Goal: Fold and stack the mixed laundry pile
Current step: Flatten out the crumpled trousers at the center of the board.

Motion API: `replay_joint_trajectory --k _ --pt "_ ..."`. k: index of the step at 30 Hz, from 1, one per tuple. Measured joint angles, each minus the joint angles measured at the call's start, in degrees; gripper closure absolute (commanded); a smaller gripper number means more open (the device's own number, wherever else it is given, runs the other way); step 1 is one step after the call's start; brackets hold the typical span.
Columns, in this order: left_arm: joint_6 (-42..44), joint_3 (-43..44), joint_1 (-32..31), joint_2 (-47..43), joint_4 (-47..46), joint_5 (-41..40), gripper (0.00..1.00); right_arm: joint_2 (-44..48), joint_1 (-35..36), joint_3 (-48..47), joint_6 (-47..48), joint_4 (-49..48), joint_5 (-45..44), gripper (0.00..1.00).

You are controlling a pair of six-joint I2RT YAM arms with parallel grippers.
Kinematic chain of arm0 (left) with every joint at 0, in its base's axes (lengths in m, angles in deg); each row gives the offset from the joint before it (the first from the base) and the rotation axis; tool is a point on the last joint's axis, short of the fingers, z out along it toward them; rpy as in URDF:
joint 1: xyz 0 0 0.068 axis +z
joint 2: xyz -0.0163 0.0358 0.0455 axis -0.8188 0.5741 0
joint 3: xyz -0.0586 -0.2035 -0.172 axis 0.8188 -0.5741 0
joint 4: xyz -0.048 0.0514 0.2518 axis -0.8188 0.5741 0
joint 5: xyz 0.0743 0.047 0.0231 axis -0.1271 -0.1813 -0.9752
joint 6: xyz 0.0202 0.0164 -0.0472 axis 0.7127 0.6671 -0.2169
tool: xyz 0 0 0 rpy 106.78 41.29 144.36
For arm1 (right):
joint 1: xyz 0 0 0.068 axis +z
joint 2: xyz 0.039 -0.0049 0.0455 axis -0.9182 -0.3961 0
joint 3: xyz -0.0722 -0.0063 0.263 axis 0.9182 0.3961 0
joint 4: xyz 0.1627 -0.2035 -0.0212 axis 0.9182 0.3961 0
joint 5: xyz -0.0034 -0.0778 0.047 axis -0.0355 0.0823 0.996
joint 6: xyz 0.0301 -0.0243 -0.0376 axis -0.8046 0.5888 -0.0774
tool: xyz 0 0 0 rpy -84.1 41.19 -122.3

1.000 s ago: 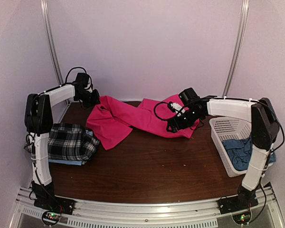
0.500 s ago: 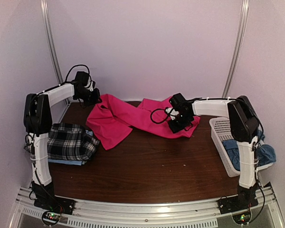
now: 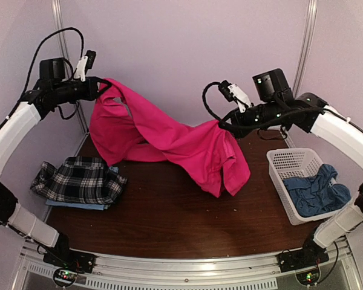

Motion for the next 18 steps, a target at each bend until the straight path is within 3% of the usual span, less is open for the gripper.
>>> replay_joint_trajectory --k 2,5,6,8,10,14,18 --pt "0.2 -0.4 -0.1 -3.7 -2.1 2.0 1.0 2.8 -1.0 0.7 -1.7 0.0 2.8 1.0" --pt "0.1 2.2 -0.3 -2.9 -2.9 3.2 1.0 2.8 -7.9 1.1 -4.0 -0.7 5.6 1.0" --pt "-0.1 3.7 -0.4 -1.4 -3.1 3.2 1.0 1.2 -10.7 1.0 -4.4 -1.1 5.4 0.95" --pt "-1.0 6.3 -0.7 3.1 -3.7 1.9 1.0 -4.4 -15.1 -0.8 -5.2 -1.2 3.8 0.62" --pt "-2.5 7.6 -1.0 8.4 -3.9 -0.6 1.0 -12.2 -17.6 -5.0 -6.2 -0.5 1.3 0.44" --pt "-6.0 12.2 -1.0 23.1 -1.6 -3.3 1.0 -27.7 -19.7 -17.6 -6.9 3.6 -2.3 0.34" --pt "-8.9 13.9 -1.0 33.3 1.3 -4.3 1.0 -27.5 -17.6 -14.6 -7.0 4.8 0.0 0.37"
